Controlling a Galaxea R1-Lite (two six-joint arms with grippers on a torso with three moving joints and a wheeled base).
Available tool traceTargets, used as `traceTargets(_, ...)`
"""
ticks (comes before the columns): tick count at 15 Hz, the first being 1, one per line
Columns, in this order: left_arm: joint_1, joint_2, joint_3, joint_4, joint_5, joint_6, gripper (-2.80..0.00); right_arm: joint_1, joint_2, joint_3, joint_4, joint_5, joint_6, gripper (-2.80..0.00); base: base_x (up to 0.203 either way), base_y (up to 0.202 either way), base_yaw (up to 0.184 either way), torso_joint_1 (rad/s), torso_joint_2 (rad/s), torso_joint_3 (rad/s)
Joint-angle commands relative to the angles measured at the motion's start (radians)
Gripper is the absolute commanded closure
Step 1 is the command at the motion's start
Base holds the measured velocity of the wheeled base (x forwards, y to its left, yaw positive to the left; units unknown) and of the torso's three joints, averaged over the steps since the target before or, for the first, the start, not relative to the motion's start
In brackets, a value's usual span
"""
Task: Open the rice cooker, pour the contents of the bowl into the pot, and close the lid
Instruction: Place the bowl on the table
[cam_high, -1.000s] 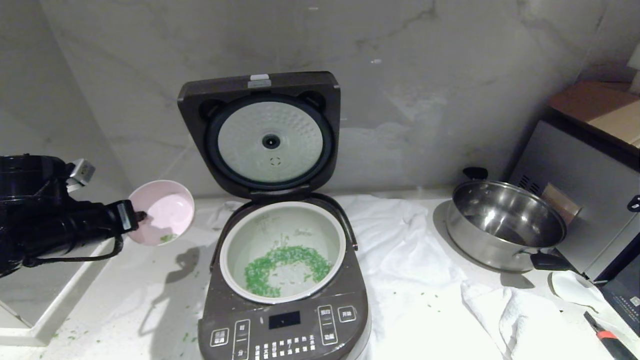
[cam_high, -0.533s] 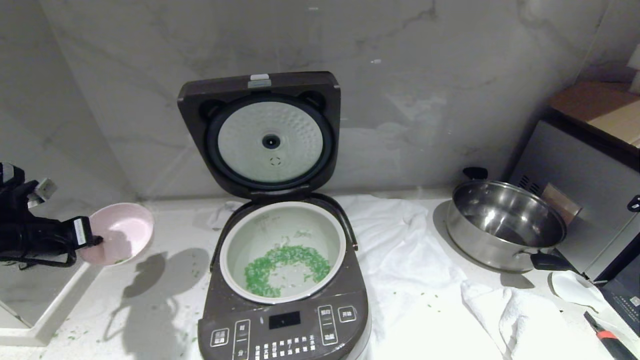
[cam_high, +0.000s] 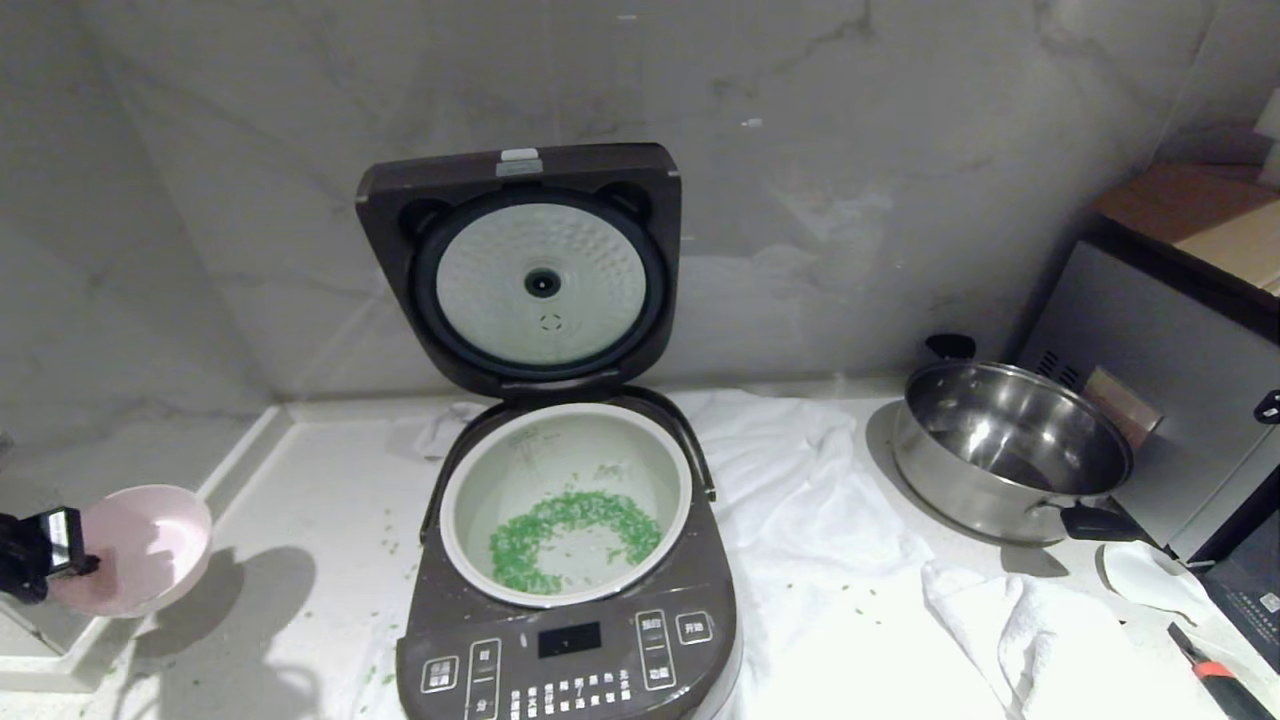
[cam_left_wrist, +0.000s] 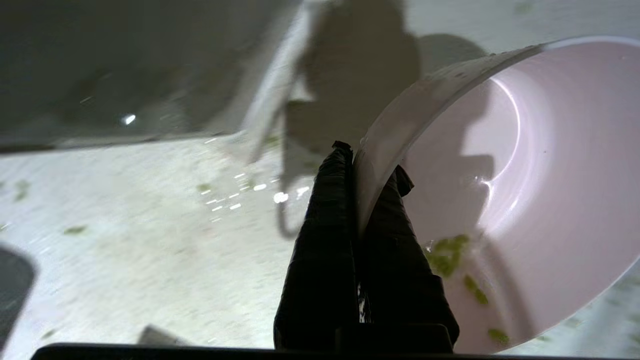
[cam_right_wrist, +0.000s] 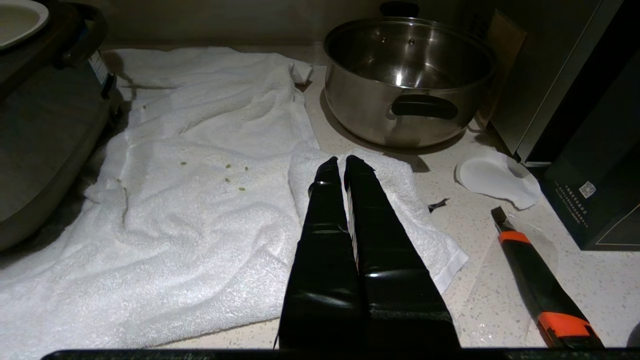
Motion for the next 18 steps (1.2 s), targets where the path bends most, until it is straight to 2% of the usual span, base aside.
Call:
traceTargets(1,0.058,0.064,0.018,0.001,0.050,0.035,0.00,0.000,-0.001,0.000,0.000,0.000,0.000,0.00,0.000,0.000,0.000,0.000,0.00,0.000)
traceTargets(7,0.118,0.187,0.015,0.001,0.070,0.044,0.00,0.000,-0.001,0.000,0.000,0.001,0.000,0.00,0.000,0.000,0.000,0.000,0.00,0.000)
traceTargets(10,0.111,0.182,0.061,0.001,0.068,0.052,0.00,0.000,-0.001,0.000,0.000,0.000,0.000,0.00,0.000,0.000,0.000,0.000,0.00,0.000)
traceTargets(14,0.086,0.187,0.182,-0.010,0.058,0.091,0.00,0.000,-0.001,0.000,0.000,0.001,0.000,0.00,0.000,0.000,0.000,0.000,0.00,0.000)
traceTargets(16,0.084,0.189,0.188,-0.010,0.063,0.092,0.00,0.000,-0.001,0.000,0.000,0.000,0.000,0.00,0.000,0.000,0.000,0.000,0.00,0.000)
traceTargets(18,0.116,0.186,0.181,-0.010,0.068,0.096,0.00,0.000,-0.001,0.000,0.000,0.001,0.000,0.00,0.000,0.000,0.000,0.000,0.00,0.000)
